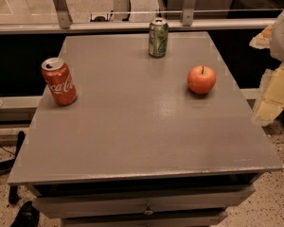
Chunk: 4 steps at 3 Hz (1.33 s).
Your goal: Move apple near coke can
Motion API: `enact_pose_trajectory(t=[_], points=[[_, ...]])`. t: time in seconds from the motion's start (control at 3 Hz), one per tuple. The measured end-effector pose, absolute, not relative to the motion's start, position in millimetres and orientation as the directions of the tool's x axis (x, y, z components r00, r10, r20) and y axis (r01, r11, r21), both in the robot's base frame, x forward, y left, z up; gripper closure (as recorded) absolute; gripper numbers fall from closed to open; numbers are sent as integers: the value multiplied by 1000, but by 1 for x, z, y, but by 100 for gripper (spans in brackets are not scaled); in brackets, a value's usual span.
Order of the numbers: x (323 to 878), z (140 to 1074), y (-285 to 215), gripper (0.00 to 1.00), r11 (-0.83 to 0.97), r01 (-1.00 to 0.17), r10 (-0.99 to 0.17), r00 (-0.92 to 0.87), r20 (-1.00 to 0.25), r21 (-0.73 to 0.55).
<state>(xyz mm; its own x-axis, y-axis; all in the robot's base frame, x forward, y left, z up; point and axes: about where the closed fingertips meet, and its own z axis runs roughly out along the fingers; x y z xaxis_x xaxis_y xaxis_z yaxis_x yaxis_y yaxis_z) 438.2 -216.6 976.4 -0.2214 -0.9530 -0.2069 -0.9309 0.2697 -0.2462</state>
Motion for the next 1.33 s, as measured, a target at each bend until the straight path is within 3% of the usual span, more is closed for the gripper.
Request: enact_pose_trajectory(t=[0.67, 1.33], points=[[443, 961, -224, 0, 331, -908, -927, -261, -270, -257], [480, 886, -240, 0, 567, -800, -757, -411, -507, -198]])
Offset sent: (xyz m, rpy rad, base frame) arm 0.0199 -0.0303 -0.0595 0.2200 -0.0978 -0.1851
